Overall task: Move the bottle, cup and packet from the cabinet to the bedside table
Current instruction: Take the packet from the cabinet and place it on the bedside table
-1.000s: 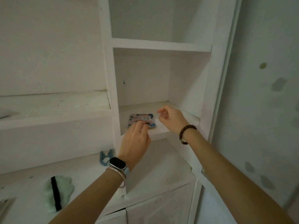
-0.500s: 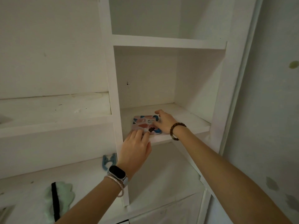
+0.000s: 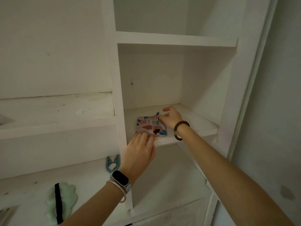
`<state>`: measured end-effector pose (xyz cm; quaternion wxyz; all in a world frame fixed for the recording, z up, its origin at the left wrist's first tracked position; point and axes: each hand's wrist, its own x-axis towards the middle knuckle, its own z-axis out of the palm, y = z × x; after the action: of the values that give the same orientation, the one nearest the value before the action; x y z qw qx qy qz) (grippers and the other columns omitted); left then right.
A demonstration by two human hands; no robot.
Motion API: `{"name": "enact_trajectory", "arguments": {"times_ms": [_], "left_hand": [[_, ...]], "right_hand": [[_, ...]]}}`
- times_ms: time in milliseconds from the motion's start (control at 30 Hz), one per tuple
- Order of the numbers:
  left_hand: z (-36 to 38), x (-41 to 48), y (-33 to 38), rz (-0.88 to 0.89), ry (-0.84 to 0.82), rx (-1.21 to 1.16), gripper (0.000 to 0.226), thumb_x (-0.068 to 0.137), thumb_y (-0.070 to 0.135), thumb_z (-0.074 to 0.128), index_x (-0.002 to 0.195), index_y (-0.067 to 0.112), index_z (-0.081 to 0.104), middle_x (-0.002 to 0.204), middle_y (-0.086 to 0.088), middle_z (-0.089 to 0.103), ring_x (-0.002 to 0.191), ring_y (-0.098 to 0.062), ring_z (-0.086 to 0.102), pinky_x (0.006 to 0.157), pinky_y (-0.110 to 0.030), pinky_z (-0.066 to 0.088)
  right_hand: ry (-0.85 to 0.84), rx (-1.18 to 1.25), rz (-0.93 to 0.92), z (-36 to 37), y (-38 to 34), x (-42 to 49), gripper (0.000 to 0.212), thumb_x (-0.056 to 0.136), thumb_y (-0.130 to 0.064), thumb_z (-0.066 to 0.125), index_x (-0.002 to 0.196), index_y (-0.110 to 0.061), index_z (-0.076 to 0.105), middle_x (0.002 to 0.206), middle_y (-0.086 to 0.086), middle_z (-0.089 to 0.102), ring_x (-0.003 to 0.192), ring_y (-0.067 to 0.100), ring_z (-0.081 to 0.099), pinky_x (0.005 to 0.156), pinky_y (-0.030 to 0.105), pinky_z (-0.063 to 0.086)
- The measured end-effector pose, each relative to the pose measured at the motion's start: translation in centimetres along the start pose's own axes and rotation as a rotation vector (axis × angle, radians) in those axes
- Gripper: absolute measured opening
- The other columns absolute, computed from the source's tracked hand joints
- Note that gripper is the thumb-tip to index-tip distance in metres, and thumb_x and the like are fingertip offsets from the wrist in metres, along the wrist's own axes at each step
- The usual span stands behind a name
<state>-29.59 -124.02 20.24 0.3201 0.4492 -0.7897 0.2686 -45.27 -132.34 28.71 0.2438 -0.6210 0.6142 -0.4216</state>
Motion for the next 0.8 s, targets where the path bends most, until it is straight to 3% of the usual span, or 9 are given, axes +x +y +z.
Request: {"name": "enact_trajectory", "arguments": {"times_ms": [133,267,367,467,533,667,800], "left_hand": [[-0.2,0.0,0.0,-0.008,0.003,-0.01,0.032,0.09,0.027,0.054,0.117,0.01,0.058,0.108,-0.008,0.061,0.099,-0.023,0.058,0.094,-0.036,0.048],[-0.3,-0.1,-0.1,-0.019,-0.024,-0.024,0.034,0.092,0.029,0.047,0.12,0.011,0.056,0.112,-0.008,0.06,0.103,-0.023,0.057,0.096,-0.036,0.047],[-0.6,-0.2,-0.1,-0.019,-0.037,-0.039,0.036,0.092,0.03,0.048,0.122,0.012,0.054,0.116,-0.008,0.058,0.107,-0.023,0.056,0.098,-0.036,0.046],[-0.9,-0.4,-0.2,-0.028,-0.059,-0.049,0.038,0.091,0.029,0.05,0.126,0.013,0.051,0.123,-0.009,0.054,0.112,-0.024,0.053,0.1,-0.037,0.046],[-1.0,-0.4,-0.2,-0.041,-0.078,-0.06,0.042,0.091,0.028,0.051,0.13,0.012,0.047,0.129,-0.011,0.051,0.117,-0.025,0.051,0.102,-0.038,0.044],[-1.1,-0.8,0.4,-0.043,-0.119,-0.049,0.053,0.091,0.031,0.049,0.139,0.011,0.039,0.141,-0.015,0.045,0.128,-0.029,0.045,0.109,-0.042,0.034],[-1.9,-1.6,1.5,0.0,-0.135,0.014,0.058,0.093,0.035,0.042,0.144,0.009,0.032,0.148,-0.014,0.037,0.137,-0.029,0.035,0.111,-0.044,0.022]], "right_hand": [[-0.072,-0.088,0.064,-0.4,-0.2,-0.2,0.035,0.09,-0.022,0.065,0.121,-0.005,0.063,0.12,0.014,0.066,0.107,0.028,0.065,0.095,0.039,0.053],[-0.011,-0.15,0.031,-0.6,-0.7,-1.0,0.035,0.088,-0.014,0.067,0.122,-0.007,0.063,0.125,0.009,0.064,0.114,0.024,0.061,0.093,0.026,0.048],[0.053,0.025,0.035,-0.6,-0.6,-1.4,0.039,0.087,-0.011,0.068,0.124,-0.011,0.057,0.117,0.01,0.065,0.111,0.024,0.062,0.094,0.03,0.05],[-0.001,0.212,0.073,-1.3,-0.6,-1.9,0.019,0.09,-0.007,0.062,0.107,-0.015,0.064,0.116,0.014,0.068,0.104,0.027,0.066,0.09,0.042,0.056],[-0.065,0.331,0.097,-2.0,-0.6,-2.5,0.014,0.092,-0.004,0.06,0.102,-0.01,0.066,0.116,0.016,0.068,0.101,0.026,0.068,0.087,0.04,0.058],[-0.086,0.531,0.107,-3.4,-0.7,-4.9,0.021,0.096,-0.007,0.056,0.116,-0.003,0.06,0.112,0.012,0.068,0.092,0.021,0.068,0.07,0.025,0.059],[-0.074,0.581,0.11,-4.0,-0.5,-7.1,0.018,0.1,-0.013,0.049,0.112,-0.005,0.059,0.109,0.012,0.069,0.086,0.018,0.069,0.065,0.025,0.057]]}}
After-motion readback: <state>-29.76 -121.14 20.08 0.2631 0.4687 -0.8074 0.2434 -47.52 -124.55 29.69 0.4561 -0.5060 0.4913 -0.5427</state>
